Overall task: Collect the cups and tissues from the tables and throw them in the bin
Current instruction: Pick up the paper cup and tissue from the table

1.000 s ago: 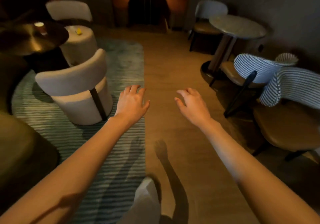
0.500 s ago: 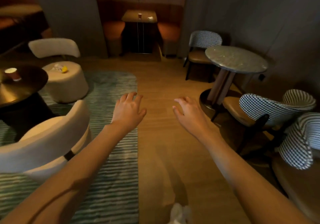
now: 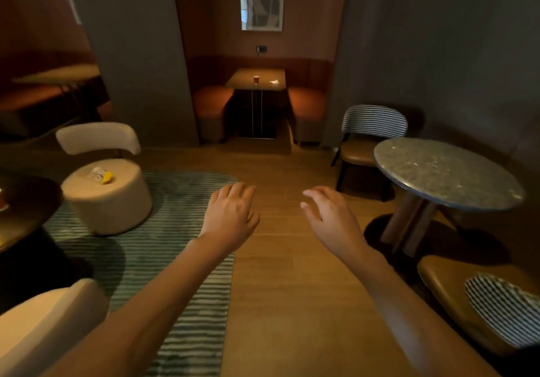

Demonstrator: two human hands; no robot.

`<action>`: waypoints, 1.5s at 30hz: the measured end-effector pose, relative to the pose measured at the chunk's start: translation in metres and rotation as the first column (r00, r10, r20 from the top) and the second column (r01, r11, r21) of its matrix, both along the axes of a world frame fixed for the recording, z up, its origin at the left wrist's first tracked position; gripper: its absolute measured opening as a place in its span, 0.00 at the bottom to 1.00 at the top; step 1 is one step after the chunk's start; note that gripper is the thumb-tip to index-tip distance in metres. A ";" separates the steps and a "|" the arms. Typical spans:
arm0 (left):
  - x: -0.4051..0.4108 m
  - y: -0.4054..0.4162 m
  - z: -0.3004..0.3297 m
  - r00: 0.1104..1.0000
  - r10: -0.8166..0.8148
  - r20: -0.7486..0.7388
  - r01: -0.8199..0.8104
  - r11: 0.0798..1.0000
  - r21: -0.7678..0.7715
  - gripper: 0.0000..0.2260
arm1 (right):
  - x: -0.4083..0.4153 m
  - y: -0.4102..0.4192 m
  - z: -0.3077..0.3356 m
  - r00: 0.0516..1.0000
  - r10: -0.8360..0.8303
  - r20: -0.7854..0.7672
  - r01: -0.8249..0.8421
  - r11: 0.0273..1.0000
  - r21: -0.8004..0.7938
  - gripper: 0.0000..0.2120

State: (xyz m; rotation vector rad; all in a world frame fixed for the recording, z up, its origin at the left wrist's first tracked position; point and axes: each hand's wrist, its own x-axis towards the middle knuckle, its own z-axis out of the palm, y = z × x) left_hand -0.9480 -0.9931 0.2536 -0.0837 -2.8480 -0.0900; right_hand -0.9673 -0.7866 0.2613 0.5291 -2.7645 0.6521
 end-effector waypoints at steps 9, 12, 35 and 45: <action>-0.211 -0.058 -0.032 0.998 0.056 0.002 -0.056 0.998 0.016 0.27 | -0.218 -0.048 -0.034 0.999 0.028 0.034 -0.031 0.996 0.083 0.19; -0.288 -0.082 -0.026 0.999 0.049 -0.009 -0.048 0.998 0.035 0.25 | -0.297 -0.070 -0.026 1.000 -0.007 0.029 0.004 0.995 0.096 0.19; -0.818 -0.138 -0.043 0.993 0.092 0.075 -0.090 0.995 -0.030 0.23 | -0.839 -0.098 -0.053 0.997 -0.019 0.071 0.015 0.998 0.061 0.19; -1.028 -0.175 -0.076 0.983 0.112 0.147 -0.111 0.994 -0.013 0.24 | -1.054 -0.148 -0.091 0.979 0.049 0.196 -0.063 0.996 0.068 0.19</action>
